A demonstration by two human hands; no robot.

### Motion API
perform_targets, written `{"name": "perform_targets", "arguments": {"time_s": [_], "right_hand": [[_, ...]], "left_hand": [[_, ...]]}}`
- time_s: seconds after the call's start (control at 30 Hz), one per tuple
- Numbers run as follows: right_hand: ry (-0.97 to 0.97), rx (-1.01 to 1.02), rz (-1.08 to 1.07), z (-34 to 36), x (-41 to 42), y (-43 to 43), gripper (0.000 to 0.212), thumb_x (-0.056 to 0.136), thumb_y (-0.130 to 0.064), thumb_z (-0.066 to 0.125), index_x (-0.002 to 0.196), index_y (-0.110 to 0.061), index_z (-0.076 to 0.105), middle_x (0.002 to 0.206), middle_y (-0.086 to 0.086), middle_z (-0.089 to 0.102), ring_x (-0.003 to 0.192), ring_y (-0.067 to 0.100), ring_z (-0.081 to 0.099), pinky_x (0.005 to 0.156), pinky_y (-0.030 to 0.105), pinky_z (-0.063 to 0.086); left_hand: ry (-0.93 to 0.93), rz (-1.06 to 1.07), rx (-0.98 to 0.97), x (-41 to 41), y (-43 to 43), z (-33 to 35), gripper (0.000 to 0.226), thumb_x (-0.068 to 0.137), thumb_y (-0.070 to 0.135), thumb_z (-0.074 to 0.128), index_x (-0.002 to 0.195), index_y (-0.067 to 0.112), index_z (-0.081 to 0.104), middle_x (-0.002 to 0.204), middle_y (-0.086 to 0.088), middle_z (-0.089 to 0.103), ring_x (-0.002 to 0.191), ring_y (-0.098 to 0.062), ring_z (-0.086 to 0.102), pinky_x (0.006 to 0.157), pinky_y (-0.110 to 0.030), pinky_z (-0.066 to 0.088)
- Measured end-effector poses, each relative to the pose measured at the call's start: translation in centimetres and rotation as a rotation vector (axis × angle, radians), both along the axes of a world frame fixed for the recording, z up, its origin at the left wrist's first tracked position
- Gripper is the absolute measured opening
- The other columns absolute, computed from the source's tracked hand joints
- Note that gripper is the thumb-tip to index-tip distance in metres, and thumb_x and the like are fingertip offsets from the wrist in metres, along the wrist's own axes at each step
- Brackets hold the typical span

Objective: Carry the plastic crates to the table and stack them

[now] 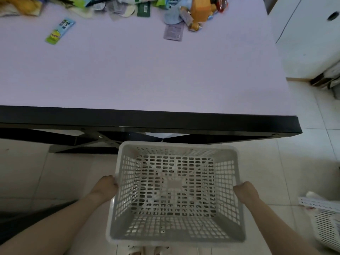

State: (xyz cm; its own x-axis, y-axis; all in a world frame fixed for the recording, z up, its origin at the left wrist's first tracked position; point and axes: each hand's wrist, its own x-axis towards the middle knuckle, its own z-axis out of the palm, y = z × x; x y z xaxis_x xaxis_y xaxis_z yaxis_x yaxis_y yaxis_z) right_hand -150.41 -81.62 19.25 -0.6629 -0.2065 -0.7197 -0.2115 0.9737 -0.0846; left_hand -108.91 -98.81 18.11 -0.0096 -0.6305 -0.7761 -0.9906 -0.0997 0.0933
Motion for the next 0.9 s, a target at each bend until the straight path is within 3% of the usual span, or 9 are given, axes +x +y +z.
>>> {"name": "perform_targets", "arguments": {"time_s": [0.07, 0.17, 0.27, 0.37, 0.43, 0.5, 0.6, 0.67, 0.9], "right_hand": [[-0.001, -0.001, 0.017, 0.8, 0.2, -0.5, 0.011, 0.089, -0.006, 0.050, 0.092, 0.005, 0.052, 0.069, 0.009, 0.052, 0.057, 0.020, 0.049, 0.052, 0.026, 0.037], [-0.039, -0.008, 0.043, 1.5, 0.4, -0.5, 0.030, 0.087, -0.007, 0.050, 0.113, 0.008, 0.052, 0.082, 0.013, 0.055, 0.061, 0.020, 0.051, 0.048, 0.024, 0.035], [-0.070, -0.060, 0.101, 2.5, 1.3, -0.7, 0.045, 0.086, -0.009, 0.051, 0.129, 0.003, 0.045, 0.090, 0.011, 0.054, 0.077, 0.025, 0.055, 0.053, 0.025, 0.038], [-0.145, -0.134, 0.213, 5.3, 3.9, -1.8, 0.054, 0.090, -0.011, 0.051, 0.141, -0.005, 0.035, 0.084, 0.002, 0.054, 0.071, 0.019, 0.052, 0.054, 0.024, 0.039], [-0.178, -0.183, 0.311, 7.8, 6.3, -3.3, 0.049, 0.090, -0.012, 0.052, 0.138, -0.010, 0.042, 0.108, 0.006, 0.063, 0.083, 0.018, 0.059, 0.070, 0.028, 0.050], [-0.239, -0.250, 0.396, 11.5, 9.7, -5.7, 0.042, 0.089, -0.012, 0.051, 0.130, -0.012, 0.051, 0.115, 0.006, 0.064, 0.096, 0.019, 0.061, 0.086, 0.032, 0.052], [-0.270, -0.430, 0.522, 18.6, 16.6, -11.3, 0.037, 0.092, -0.014, 0.050, 0.128, -0.013, 0.051, 0.112, 0.003, 0.058, 0.098, 0.018, 0.057, 0.086, 0.029, 0.048], [-0.308, -0.619, 0.668, 24.7, 22.3, -14.7, 0.041, 0.092, -0.015, 0.051, 0.133, -0.017, 0.049, 0.126, 0.004, 0.056, 0.111, 0.020, 0.055, 0.089, 0.025, 0.042], [-0.249, -1.013, 1.072, 46.6, 40.0, -17.1, 0.040, 0.091, -0.016, 0.051, 0.131, -0.017, 0.053, 0.134, 0.005, 0.053, 0.119, 0.023, 0.053, 0.092, 0.030, 0.043]], "left_hand": [[0.022, 0.027, 0.014, -0.2, -0.3, 0.8, 0.030, 0.095, 0.015, 0.040, 0.105, -0.004, 0.060, 0.112, -0.018, 0.063, 0.096, -0.027, 0.059, 0.073, -0.027, 0.042], [0.064, 0.044, 0.009, -0.3, -0.2, 1.4, 0.026, 0.094, 0.013, 0.040, 0.103, 0.000, 0.061, 0.113, -0.016, 0.063, 0.087, -0.018, 0.052, 0.071, -0.024, 0.037], [0.114, 0.045, -0.034, -0.4, 0.5, 2.5, 0.029, 0.094, 0.011, 0.040, 0.112, 0.000, 0.061, 0.118, -0.014, 0.063, 0.089, -0.017, 0.051, 0.074, -0.022, 0.037], [0.148, 0.054, -0.097, -1.1, 1.3, 4.8, 0.035, 0.092, 0.015, 0.043, 0.124, 0.008, 0.057, 0.121, -0.011, 0.063, 0.092, -0.019, 0.056, 0.073, -0.024, 0.040], [0.180, 0.033, -0.132, -1.9, 1.6, 7.5, 0.033, 0.092, 0.020, 0.045, 0.121, 0.010, 0.060, 0.119, -0.009, 0.065, 0.093, -0.018, 0.057, 0.077, -0.026, 0.044], [0.224, 0.022, -0.157, -2.1, 1.8, 11.4, 0.028, 0.092, 0.027, 0.047, 0.113, 0.015, 0.062, 0.113, -0.003, 0.065, 0.095, -0.017, 0.058, 0.080, -0.028, 0.046], [0.312, 0.076, -0.267, -1.3, 1.1, 18.4, 0.024, 0.089, 0.033, 0.049, 0.102, 0.019, 0.063, 0.106, 0.001, 0.067, 0.096, -0.017, 0.062, 0.086, -0.036, 0.052], [0.346, 0.140, -0.373, 0.3, -0.1, 24.3, 0.022, 0.088, 0.031, 0.050, 0.102, 0.020, 0.064, 0.110, 0.000, 0.067, 0.103, -0.020, 0.062, 0.090, -0.037, 0.051], [0.325, 0.285, -0.732, 12.6, -0.4, 48.2, 0.041, 0.089, 0.026, 0.047, 0.126, 0.013, 0.057, 0.130, -0.005, 0.059, 0.114, -0.023, 0.057, 0.094, -0.031, 0.045]]}}
